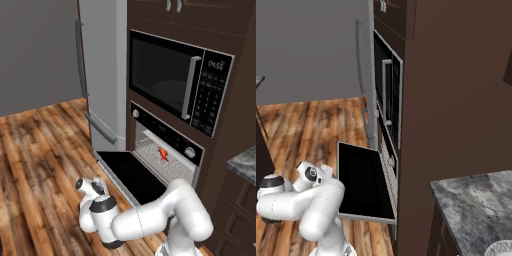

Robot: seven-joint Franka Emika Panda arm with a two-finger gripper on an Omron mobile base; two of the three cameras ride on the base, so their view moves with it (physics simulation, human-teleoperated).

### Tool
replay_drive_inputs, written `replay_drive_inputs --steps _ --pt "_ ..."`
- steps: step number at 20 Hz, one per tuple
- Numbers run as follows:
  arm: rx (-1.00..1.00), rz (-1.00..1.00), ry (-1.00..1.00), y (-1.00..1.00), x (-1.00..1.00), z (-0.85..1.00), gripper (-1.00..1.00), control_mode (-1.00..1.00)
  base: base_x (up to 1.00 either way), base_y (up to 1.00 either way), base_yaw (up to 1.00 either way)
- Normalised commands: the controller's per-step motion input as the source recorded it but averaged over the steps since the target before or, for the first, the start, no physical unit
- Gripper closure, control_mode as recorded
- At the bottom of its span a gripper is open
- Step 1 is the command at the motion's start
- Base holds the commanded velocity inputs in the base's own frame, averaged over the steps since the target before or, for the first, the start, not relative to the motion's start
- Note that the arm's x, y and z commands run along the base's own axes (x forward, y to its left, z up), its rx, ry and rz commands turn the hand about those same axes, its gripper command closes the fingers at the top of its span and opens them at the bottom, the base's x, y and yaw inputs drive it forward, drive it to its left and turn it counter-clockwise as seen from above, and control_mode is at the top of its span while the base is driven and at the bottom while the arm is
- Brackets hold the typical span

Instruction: Place the fish on the bottom rack of the oven, and slide the tray back inside. Close the oven door.

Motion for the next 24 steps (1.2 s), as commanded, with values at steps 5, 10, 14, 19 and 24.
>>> replay_drive_inputs --steps 5,10,14,19,24 --pt "-0.26 0.00 0.04 0.33 0.86 -1.00 -1.00 -1.00 0.00 0.00 0.00" --pt "-0.33 0.00 0.10 0.43 0.69 -1.00 -1.00 -1.00 0.00 0.00 0.00" --pt "-0.33 0.00 0.18 0.37 0.54 -1.00 -1.00 -1.00 0.00 0.00 0.00" --pt "-0.37 -0.05 0.03 -0.01 0.00 -1.00 -1.00 -1.00 0.00 0.00 0.00" --pt "-0.34 -0.28 -0.34 -0.75 -0.33 -0.36 -1.00 -1.00 0.00 0.00 0.00"
